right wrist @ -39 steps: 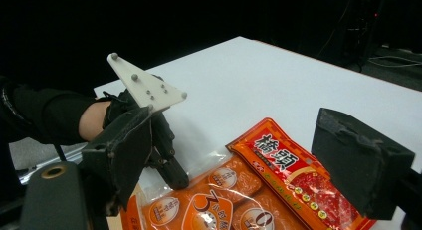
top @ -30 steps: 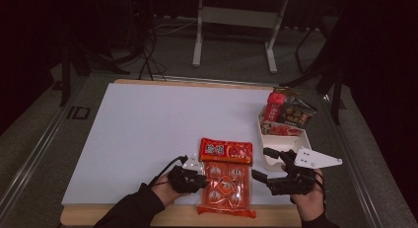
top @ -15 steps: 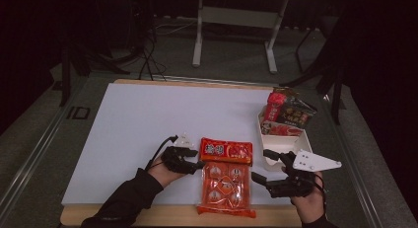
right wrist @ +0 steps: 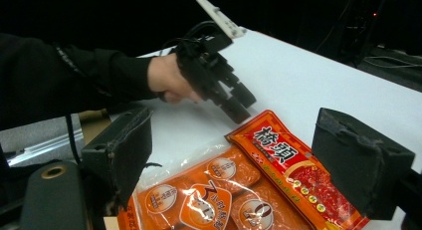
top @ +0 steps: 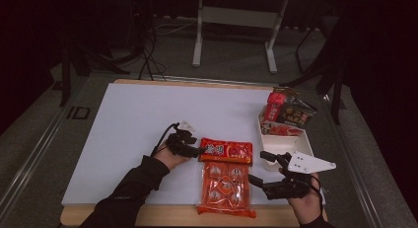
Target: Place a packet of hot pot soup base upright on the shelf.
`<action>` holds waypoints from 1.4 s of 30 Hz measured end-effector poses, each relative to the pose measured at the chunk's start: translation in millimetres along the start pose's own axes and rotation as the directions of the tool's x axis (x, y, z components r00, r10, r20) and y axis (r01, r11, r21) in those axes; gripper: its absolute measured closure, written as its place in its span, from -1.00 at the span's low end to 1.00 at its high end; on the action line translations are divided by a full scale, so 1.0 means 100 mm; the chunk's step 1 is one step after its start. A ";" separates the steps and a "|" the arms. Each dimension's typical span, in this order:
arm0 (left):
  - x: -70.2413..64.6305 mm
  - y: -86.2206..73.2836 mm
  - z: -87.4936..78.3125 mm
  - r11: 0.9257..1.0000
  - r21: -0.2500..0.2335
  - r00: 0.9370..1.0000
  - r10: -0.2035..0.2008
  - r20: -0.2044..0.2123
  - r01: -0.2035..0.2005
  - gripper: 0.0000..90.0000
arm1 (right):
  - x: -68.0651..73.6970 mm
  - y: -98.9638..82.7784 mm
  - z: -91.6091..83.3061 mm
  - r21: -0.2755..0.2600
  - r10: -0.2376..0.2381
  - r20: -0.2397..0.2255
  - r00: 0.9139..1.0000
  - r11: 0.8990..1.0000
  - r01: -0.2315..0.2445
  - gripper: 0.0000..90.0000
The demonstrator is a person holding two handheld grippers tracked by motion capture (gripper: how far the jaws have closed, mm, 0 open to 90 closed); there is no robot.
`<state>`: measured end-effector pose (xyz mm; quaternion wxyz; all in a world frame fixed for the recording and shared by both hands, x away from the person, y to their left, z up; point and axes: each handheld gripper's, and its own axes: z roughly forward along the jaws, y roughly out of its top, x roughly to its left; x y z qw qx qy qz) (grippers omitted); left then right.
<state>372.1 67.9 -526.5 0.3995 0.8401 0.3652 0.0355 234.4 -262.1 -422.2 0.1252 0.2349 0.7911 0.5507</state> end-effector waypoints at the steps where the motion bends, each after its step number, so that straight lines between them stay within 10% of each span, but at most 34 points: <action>1: 0.01 0.00 0.03 1.000 0.007 1.000 -0.006 0.006 0.006 -0.11 | 0.00 0.00 0.01 0.004 -0.002 0.000 1.000 1.000 0.002 -0.64; 20: -0.04 0.08 0.33 0.998 0.066 0.994 -0.007 0.112 0.000 0.33 | 0.00 0.00 0.00 -0.001 -0.006 -0.003 1.000 1.000 0.006 -0.64; 31: -0.16 0.15 0.34 0.994 0.095 0.996 0.037 0.085 -0.045 0.95 | -0.03 0.00 0.00 -0.005 0.006 -0.006 1.000 1.000 -0.006 -0.63; 42: -0.26 0.22 0.13 0.995 0.042 0.994 0.087 0.067 -0.090 0.97 | -0.04 0.02 -0.04 -0.006 0.003 0.026 1.000 1.000 -0.003 -0.63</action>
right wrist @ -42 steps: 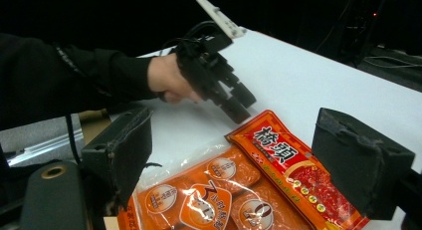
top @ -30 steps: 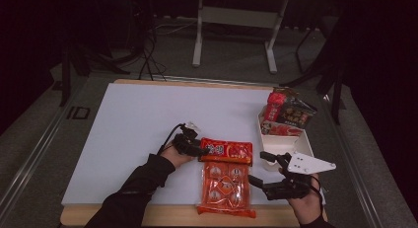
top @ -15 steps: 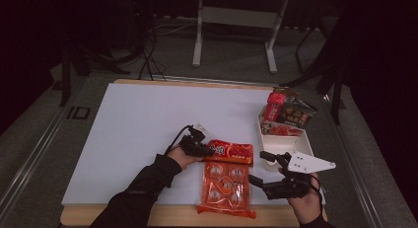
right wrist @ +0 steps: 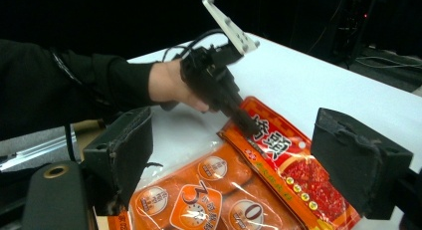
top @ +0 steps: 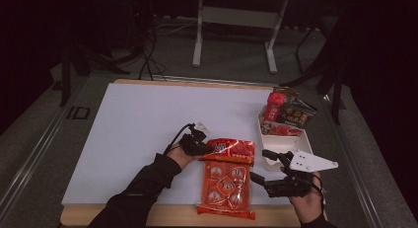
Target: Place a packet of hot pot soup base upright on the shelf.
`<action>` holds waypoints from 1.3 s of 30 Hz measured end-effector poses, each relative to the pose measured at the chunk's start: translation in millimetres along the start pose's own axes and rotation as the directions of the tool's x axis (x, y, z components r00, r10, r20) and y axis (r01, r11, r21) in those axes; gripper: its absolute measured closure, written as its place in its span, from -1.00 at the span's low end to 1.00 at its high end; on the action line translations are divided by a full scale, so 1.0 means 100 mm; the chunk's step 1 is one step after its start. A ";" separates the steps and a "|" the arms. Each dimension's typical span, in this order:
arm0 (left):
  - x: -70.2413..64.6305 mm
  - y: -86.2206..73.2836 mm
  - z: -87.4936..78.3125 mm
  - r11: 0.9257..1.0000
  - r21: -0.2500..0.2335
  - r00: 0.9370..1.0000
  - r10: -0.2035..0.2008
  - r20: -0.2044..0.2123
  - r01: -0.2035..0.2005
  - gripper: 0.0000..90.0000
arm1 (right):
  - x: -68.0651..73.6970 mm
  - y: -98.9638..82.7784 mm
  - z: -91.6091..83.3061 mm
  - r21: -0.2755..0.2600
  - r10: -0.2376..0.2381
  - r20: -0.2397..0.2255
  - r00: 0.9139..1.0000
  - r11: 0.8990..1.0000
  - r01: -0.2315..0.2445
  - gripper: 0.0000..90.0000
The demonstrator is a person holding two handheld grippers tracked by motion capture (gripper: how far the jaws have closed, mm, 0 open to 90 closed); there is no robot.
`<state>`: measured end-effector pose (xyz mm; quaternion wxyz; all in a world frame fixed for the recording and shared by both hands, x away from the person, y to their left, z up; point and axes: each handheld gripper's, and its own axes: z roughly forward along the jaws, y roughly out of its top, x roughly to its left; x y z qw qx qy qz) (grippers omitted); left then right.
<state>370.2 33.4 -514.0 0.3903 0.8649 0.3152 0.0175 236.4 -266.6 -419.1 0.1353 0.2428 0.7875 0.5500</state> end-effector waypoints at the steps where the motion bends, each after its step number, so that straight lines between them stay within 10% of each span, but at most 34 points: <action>1: -0.01 0.01 -0.04 1.000 -0.010 1.000 0.000 0.001 0.000 0.98 | 0.00 0.00 -0.01 -0.002 -0.015 0.012 1.000 1.000 0.015 -0.63; 11: -0.17 0.10 -0.37 0.996 -0.089 0.999 0.029 0.021 -0.027 0.98 | -0.06 0.05 -0.12 -0.024 -0.045 0.113 0.993 0.999 0.048 -0.67; 15: -0.23 0.13 -0.47 0.993 -0.110 0.999 0.041 0.024 -0.038 0.98 | -0.11 0.05 -0.18 -0.036 0.015 0.133 0.991 0.999 -0.010 -0.69; 25: -0.44 0.22 -0.71 0.984 -0.163 0.994 0.089 0.056 -0.079 0.98 | -0.05 0.08 -0.15 0.011 0.010 0.113 0.994 1.000 -0.012 -0.78; 39: -0.88 0.40 -1.03 0.945 -0.248 0.965 0.243 0.095 -0.213 0.99 | -0.14 0.17 -0.27 -0.025 0.000 0.159 0.987 1.000 0.004 -0.79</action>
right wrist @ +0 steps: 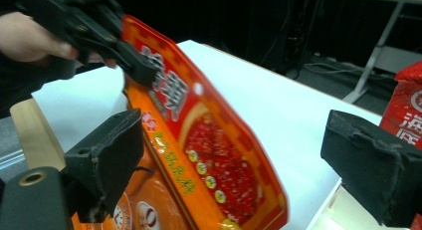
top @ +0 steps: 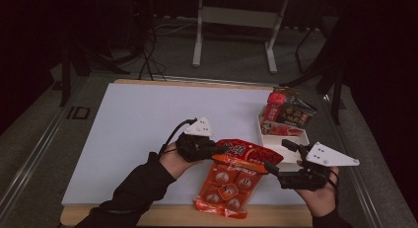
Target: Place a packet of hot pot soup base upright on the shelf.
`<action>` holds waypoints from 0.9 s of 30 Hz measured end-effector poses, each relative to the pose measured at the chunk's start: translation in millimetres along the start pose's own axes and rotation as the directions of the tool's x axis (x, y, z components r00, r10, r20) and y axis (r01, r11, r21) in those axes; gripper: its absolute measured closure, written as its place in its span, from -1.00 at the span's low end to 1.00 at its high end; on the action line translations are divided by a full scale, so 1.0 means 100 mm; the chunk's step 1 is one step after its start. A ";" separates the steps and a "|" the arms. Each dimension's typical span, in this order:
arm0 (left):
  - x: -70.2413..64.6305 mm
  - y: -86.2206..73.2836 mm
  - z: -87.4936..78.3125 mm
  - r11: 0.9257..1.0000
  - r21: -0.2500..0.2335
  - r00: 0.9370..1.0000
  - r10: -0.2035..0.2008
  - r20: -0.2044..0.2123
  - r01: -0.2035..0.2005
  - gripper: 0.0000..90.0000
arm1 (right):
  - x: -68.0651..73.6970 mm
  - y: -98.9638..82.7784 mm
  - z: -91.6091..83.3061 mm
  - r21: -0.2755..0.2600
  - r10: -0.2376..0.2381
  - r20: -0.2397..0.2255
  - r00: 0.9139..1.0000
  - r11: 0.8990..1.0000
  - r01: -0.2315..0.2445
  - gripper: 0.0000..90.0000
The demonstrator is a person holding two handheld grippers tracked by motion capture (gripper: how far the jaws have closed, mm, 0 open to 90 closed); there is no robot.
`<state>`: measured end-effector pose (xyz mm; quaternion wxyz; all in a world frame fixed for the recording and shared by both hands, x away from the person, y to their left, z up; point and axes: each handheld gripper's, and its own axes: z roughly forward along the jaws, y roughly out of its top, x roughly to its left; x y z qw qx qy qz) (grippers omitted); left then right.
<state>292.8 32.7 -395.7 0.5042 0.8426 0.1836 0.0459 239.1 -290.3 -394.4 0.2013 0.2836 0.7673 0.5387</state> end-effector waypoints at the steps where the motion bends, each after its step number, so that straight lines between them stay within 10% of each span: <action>1: -0.02 0.01 -0.01 1.000 -0.007 1.000 0.009 0.002 -0.009 0.99 | -0.03 0.00 0.01 0.000 0.009 0.010 1.000 1.000 -0.009 -0.79; 7: -0.10 0.07 -0.09 0.998 -0.060 0.999 0.032 0.014 -0.031 0.99 | -0.16 -0.06 0.12 0.044 0.038 0.006 0.999 0.998 -0.039 -0.79; 9: -0.11 0.08 -0.12 0.996 -0.078 0.999 0.036 0.004 -0.035 0.99 | -0.18 -0.10 0.16 0.078 0.050 -0.057 0.997 0.996 -0.046 -0.79; 21: -0.02 0.04 -0.16 0.993 -0.115 1.000 -0.001 -0.002 0.000 0.99 | -0.11 -0.16 0.33 0.121 0.057 -0.248 0.967 0.992 -0.028 0.93; 27: 0.03 0.02 -0.22 0.992 -0.124 1.000 -0.009 0.007 0.010 0.98 | -0.01 -0.06 0.32 0.151 0.030 -0.281 0.959 0.988 0.013 1.00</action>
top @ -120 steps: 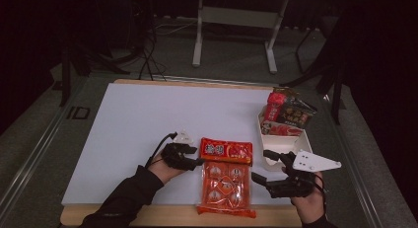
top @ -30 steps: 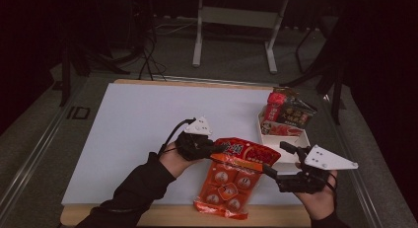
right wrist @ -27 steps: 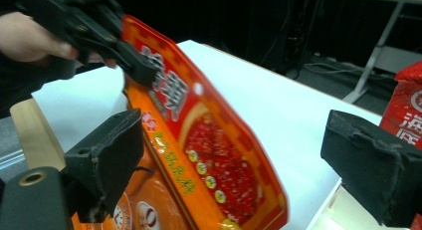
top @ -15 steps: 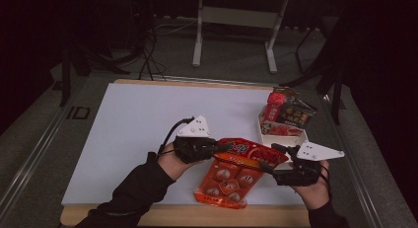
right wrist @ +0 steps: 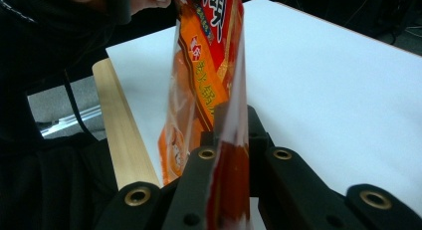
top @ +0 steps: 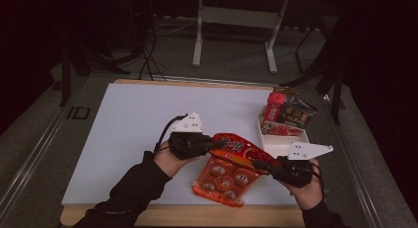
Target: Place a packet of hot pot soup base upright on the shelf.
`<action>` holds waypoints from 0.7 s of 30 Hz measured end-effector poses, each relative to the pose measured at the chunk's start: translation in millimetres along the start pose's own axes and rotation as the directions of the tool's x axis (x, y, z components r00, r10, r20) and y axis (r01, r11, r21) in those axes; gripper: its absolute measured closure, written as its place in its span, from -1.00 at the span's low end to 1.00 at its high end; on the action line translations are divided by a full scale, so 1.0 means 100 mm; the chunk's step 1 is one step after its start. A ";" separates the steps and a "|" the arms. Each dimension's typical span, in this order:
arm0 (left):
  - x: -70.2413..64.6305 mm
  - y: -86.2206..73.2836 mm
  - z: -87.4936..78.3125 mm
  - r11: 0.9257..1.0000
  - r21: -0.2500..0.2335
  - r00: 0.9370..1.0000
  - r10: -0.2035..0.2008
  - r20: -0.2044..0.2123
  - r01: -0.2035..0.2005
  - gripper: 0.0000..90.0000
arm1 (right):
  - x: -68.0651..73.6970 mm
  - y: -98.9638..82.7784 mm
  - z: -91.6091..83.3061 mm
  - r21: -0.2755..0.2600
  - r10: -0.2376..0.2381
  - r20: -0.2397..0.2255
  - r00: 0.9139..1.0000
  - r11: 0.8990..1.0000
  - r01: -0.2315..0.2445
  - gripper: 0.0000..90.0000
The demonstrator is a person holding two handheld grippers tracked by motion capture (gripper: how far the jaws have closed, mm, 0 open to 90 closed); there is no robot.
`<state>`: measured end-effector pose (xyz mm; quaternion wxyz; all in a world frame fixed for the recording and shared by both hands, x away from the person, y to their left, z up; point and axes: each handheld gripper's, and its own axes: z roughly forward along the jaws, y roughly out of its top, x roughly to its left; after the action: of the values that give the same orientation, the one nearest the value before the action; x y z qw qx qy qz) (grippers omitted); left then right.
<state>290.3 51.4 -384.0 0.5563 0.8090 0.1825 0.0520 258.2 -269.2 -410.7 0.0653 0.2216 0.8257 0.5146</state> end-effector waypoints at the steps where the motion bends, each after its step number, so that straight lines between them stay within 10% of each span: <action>1: 0.00 0.00 -0.02 1.000 -0.004 1.000 0.004 0.005 -0.004 0.98 | 0.01 0.02 0.00 0.003 -0.003 -0.008 1.000 1.000 0.003 1.00; 17: 0.06 -0.01 -0.25 0.996 -0.089 0.999 0.001 0.048 0.004 0.79 | 0.09 0.41 -0.07 -0.006 -0.069 0.028 0.997 0.998 0.069 1.00; 21: 0.08 -0.07 -0.31 0.986 -0.166 0.999 0.004 0.048 0.004 0.31 | 0.07 0.57 -0.10 0.000 -0.119 0.044 0.992 0.993 0.119 1.00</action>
<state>287.5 83.7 -379.8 0.6261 0.7608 0.1640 0.0476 265.3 -253.1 -355.4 0.1142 0.1831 0.8351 0.5059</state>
